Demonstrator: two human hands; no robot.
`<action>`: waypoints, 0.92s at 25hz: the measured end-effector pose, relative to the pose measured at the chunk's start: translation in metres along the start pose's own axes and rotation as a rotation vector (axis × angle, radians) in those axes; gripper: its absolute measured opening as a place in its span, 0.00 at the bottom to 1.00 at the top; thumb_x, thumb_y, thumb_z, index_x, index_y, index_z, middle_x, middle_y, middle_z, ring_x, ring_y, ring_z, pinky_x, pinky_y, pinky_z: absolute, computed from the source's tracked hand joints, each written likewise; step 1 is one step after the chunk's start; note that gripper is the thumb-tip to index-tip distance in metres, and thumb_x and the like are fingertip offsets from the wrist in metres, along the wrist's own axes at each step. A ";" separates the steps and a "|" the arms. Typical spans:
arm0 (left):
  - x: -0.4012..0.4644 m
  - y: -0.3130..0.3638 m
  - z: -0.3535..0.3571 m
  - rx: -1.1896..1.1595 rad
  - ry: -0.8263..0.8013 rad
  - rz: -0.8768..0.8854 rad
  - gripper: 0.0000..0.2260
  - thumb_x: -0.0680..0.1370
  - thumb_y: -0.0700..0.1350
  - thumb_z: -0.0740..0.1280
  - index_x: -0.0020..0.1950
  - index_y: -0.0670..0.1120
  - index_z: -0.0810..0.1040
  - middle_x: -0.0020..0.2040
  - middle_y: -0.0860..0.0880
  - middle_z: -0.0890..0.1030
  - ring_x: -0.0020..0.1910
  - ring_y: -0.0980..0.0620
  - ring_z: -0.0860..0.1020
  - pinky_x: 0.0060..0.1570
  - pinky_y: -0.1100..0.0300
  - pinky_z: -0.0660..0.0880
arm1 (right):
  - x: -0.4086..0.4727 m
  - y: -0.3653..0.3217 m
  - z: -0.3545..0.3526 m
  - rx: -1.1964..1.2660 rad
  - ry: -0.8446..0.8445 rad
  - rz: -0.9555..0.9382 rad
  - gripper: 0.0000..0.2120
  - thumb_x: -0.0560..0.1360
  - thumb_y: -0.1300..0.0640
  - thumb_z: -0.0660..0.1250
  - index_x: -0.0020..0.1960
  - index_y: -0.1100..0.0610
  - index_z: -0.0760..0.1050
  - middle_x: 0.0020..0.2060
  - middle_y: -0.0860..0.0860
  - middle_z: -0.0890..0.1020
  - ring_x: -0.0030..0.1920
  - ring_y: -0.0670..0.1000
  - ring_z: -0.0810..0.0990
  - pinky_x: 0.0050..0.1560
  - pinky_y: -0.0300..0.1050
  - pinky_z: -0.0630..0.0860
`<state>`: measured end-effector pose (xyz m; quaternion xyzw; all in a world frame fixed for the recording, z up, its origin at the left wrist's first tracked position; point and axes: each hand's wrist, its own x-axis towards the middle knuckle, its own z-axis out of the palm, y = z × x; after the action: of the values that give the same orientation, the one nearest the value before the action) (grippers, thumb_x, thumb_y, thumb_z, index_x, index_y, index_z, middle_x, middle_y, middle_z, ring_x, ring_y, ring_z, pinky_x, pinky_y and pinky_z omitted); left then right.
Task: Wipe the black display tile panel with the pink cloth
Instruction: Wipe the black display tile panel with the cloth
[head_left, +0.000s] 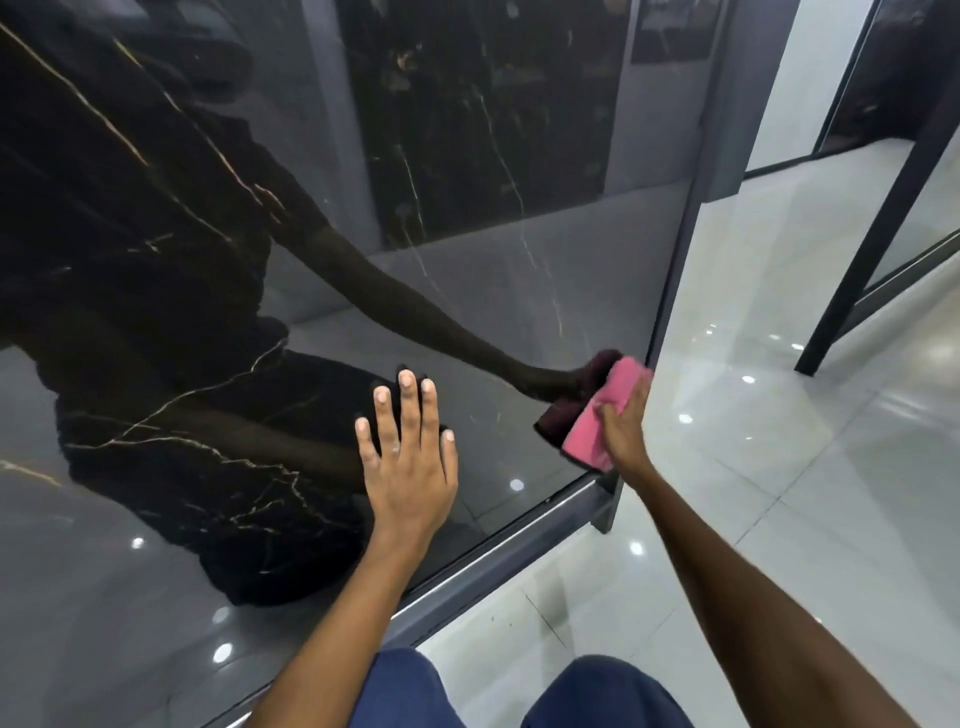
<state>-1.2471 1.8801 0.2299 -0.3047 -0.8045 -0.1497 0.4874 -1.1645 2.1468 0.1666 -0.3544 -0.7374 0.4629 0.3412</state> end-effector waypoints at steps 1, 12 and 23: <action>0.001 0.000 0.001 0.015 0.006 0.003 0.32 0.80 0.52 0.54 0.78 0.44 0.41 0.78 0.45 0.37 0.77 0.45 0.37 0.74 0.47 0.35 | -0.010 0.006 0.005 0.042 -0.042 0.082 0.42 0.70 0.50 0.60 0.76 0.50 0.38 0.77 0.55 0.45 0.76 0.58 0.51 0.74 0.61 0.55; -0.007 0.005 0.003 -0.107 0.042 -0.038 0.28 0.81 0.50 0.50 0.78 0.46 0.41 0.78 0.49 0.36 0.77 0.49 0.37 0.73 0.49 0.35 | -0.129 -0.001 0.087 -0.307 -0.056 -0.612 0.44 0.75 0.62 0.60 0.74 0.40 0.32 0.74 0.46 0.31 0.75 0.59 0.36 0.70 0.72 0.49; -0.047 0.009 0.049 0.118 0.055 0.079 0.29 0.83 0.53 0.48 0.78 0.41 0.41 0.77 0.40 0.37 0.76 0.39 0.37 0.72 0.40 0.38 | 0.006 -0.004 0.013 0.190 0.258 0.080 0.34 0.79 0.65 0.57 0.77 0.57 0.40 0.77 0.55 0.43 0.77 0.52 0.48 0.76 0.43 0.48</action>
<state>-1.2601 1.8971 0.1651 -0.3028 -0.7855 -0.0909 0.5321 -1.1792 2.1448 0.1666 -0.4060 -0.6257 0.4946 0.4462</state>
